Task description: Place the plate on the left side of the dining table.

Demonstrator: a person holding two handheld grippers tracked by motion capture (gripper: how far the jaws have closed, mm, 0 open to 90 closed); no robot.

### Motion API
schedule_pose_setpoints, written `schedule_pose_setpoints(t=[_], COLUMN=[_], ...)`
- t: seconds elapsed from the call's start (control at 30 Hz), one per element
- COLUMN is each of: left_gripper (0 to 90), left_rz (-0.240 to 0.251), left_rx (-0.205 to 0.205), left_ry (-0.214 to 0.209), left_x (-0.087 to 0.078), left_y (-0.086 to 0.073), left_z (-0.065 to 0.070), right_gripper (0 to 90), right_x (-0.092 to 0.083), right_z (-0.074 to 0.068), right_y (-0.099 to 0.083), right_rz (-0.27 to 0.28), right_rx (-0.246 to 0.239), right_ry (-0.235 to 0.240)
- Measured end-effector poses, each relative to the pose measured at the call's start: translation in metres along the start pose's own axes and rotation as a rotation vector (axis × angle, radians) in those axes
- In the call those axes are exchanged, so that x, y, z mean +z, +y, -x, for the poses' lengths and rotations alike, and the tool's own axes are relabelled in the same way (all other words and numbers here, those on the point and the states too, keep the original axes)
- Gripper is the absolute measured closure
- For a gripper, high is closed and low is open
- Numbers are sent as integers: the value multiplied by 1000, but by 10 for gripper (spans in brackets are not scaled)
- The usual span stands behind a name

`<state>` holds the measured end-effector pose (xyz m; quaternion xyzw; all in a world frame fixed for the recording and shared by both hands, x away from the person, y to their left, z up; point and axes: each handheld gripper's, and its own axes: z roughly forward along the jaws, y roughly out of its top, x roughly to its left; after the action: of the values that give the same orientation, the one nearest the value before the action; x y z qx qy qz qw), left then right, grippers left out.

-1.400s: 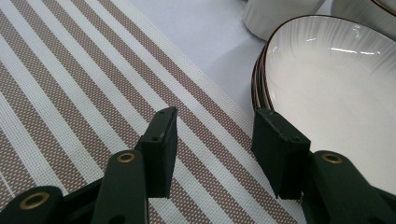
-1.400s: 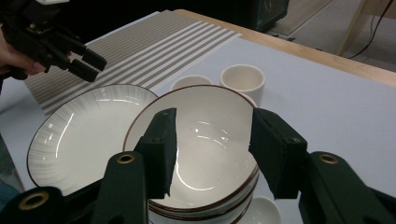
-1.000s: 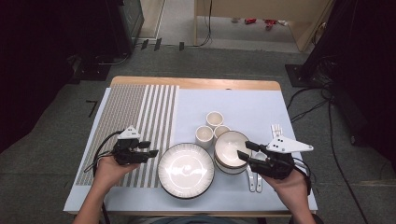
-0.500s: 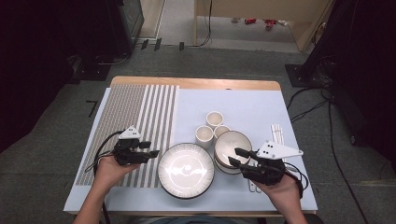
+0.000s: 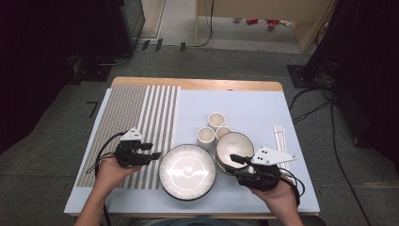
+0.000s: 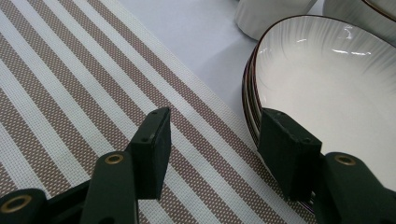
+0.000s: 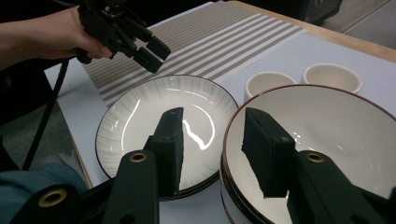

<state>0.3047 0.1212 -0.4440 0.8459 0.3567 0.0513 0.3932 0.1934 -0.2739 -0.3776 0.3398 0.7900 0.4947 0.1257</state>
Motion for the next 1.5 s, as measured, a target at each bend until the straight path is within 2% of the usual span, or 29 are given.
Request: schedule_pose_setpoints(t=[0.2, 0.37, 0.53, 0.8, 1.2, 1.5], left_gripper=[426, 404, 400, 398, 381, 381], left_rz=[9, 14, 13, 11, 9, 12], left_rx=[11, 3, -1, 12, 16, 14], left_ry=[-2, -6, -5, -14, -16, -14], left_x=[-1, -1, -1, 0, 2, 0], left_y=[0, 1, 1, 2, 2, 2], left_z=[1, 1, 0, 4, 5, 5], right_gripper=[553, 522, 552, 551, 521, 527], right_x=[2, 6, 11, 19, 31, 38], right_z=[-3, -7, -12, -19, -26, -26], right_y=[-1, -2, -9, -15, -25, -36], right_rz=[7, -3, -17, -34, -65, -86], right_rx=[-3, -14, -18, -28, -47, -31], right_ry=[21, 40, 60, 85, 87, 64])
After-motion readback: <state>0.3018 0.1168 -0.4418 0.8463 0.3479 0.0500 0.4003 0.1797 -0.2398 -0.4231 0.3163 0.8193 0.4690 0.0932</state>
